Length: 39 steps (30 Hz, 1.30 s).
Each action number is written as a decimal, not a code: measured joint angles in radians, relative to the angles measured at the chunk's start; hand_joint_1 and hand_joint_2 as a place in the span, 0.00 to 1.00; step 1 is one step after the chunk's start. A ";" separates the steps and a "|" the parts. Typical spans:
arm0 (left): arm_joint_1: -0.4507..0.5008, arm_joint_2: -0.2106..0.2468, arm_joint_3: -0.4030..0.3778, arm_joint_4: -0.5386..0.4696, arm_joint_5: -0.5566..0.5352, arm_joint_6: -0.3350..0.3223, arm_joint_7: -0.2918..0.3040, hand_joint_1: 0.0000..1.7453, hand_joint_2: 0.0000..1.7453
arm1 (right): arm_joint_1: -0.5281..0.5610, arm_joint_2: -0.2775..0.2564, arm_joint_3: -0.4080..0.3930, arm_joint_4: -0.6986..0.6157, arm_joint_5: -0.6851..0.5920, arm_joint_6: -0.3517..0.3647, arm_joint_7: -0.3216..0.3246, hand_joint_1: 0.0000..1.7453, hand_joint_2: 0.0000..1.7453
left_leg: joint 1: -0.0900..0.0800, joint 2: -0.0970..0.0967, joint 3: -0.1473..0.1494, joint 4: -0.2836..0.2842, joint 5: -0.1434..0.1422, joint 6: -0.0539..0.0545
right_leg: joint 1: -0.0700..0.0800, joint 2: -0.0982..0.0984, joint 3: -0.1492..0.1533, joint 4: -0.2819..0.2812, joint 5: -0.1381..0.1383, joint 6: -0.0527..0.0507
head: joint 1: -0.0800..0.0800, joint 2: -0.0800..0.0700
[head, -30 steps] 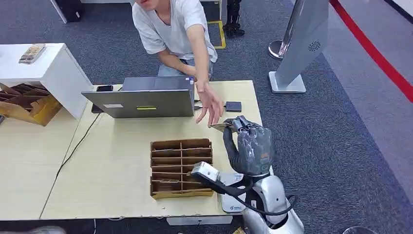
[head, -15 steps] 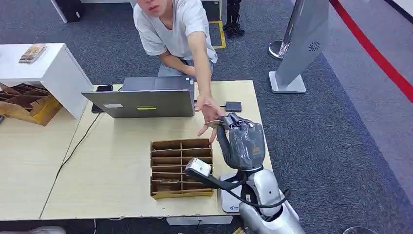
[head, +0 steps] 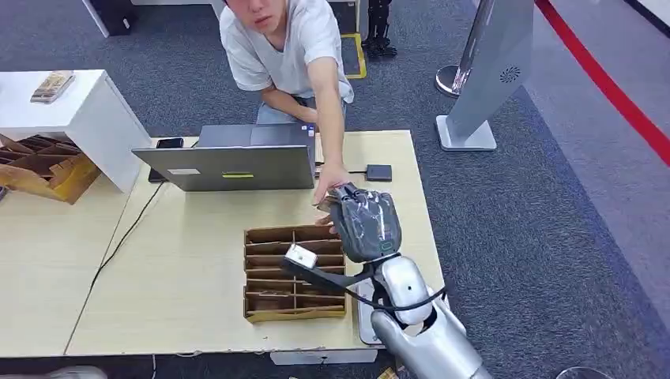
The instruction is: Pass the card to the sensor for recognition and then transmit it.
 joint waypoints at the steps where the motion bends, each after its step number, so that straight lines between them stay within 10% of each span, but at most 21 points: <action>1: -0.001 0.000 -0.003 0.000 0.000 -0.001 0.000 0.00 0.00 | -0.006 0.002 0.006 0.012 -0.005 0.009 0.005 0.01 1.00 | 0.000 0.000 0.000 0.000 0.000 0.000 | 0.000 0.000 0.000 0.000 0.000 0.000 | 0.000 0.000; 4: -0.001 0.000 -0.005 0.000 0.000 -0.005 0.002 0.00 0.00 | -0.021 0.005 0.024 0.041 -0.023 0.044 0.021 0.00 1.00 | 0.000 0.000 0.000 0.000 0.000 0.000 | 0.000 0.000 0.000 0.000 0.000 0.000 | 0.000 0.000; 5: -0.002 0.000 -0.005 0.000 0.000 -0.005 0.004 0.00 0.00 | -0.026 0.005 0.029 0.051 -0.026 0.054 0.027 0.00 0.00 | 0.000 0.000 0.000 0.000 0.000 0.000 | 0.000 0.000 0.000 0.000 0.000 0.000 | 0.000 0.000; 33: -0.004 0.003 -0.028 0.000 0.000 -0.008 0.011 0.00 0.00 | -0.042 0.005 0.055 0.098 -0.043 0.066 0.053 0.00 0.00 | 0.000 0.000 0.000 0.000 0.000 0.000 | 0.000 0.000 0.000 0.000 0.000 0.000 | 0.000 0.000; 34: -0.004 0.003 -0.028 0.000 0.000 -0.008 0.012 0.00 0.00 | -0.042 0.005 0.056 0.098 -0.043 0.066 0.053 0.00 1.00 | 0.000 0.000 0.000 0.000 0.000 0.000 | 0.000 0.000 0.000 0.000 0.000 0.000 | 0.000 0.000; 39: -0.004 0.003 -0.029 0.000 0.000 -0.008 0.013 0.00 0.00 | -0.041 0.005 0.063 0.101 -0.049 0.068 0.051 0.00 1.00 | 0.000 0.000 0.000 0.000 0.000 0.000 | 0.000 0.000 0.000 0.000 0.000 0.000 | 0.000 0.000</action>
